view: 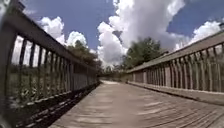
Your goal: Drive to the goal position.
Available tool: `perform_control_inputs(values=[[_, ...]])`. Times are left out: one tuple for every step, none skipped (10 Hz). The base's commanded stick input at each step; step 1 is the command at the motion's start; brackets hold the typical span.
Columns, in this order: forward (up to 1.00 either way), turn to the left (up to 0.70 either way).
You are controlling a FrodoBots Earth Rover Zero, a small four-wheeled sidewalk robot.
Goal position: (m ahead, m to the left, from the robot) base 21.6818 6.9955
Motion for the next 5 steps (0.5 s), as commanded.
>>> perform_control_inputs(values=[[0.5,0.0],[0.5,0.0],[0.5,0.0],[0.5,0.0],[0.5,0.0]])
